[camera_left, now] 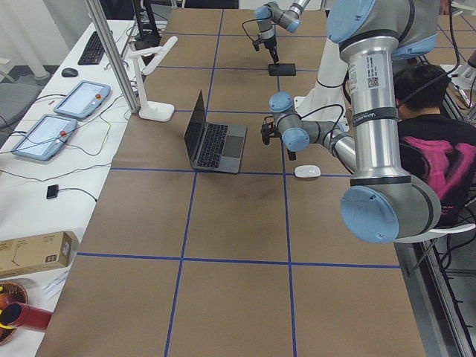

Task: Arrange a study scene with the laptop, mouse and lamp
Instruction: 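Hold the mousepad edge and drag it slightly with the right gripper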

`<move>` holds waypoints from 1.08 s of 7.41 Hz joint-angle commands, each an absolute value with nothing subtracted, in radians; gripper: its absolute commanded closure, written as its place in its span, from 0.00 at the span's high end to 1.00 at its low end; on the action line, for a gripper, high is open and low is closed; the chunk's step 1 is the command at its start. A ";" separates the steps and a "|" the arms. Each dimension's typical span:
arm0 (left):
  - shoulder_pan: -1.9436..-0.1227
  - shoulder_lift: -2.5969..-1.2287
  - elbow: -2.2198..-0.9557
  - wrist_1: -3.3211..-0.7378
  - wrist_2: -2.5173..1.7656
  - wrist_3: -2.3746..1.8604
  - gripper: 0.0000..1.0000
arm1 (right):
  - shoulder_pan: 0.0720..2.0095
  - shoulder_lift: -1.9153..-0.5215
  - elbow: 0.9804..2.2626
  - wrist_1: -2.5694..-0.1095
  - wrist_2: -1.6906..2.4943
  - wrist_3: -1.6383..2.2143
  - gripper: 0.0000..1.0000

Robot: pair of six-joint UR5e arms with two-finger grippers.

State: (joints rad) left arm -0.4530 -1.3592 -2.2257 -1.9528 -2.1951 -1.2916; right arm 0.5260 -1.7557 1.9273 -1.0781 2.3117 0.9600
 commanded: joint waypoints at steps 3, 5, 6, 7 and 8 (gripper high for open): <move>-0.454 -1.359 -2.226 -1.953 -2.195 -1.292 0.95 | 0.522 -1.755 1.928 -1.089 2.312 0.957 0.31; -0.454 -1.358 -2.227 -1.953 -2.195 -1.292 0.95 | 0.528 -1.755 1.928 -1.091 2.312 0.907 0.18; -0.454 -1.355 -2.230 -1.953 -2.195 -1.292 0.95 | 0.534 -1.756 1.930 -1.091 2.312 0.899 0.14; -0.456 -1.353 -2.230 -1.953 -2.195 -1.292 0.94 | 0.538 -1.755 1.933 -1.091 2.310 0.899 0.13; -0.456 -1.353 -2.232 -1.953 -2.195 -1.292 0.94 | 0.548 -1.755 1.936 -1.091 2.309 0.879 0.13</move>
State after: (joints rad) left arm -0.4550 -1.3541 -2.2303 -1.9528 -2.1951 -1.2916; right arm 0.5374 -1.7553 1.9321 -1.0906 2.3104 0.8981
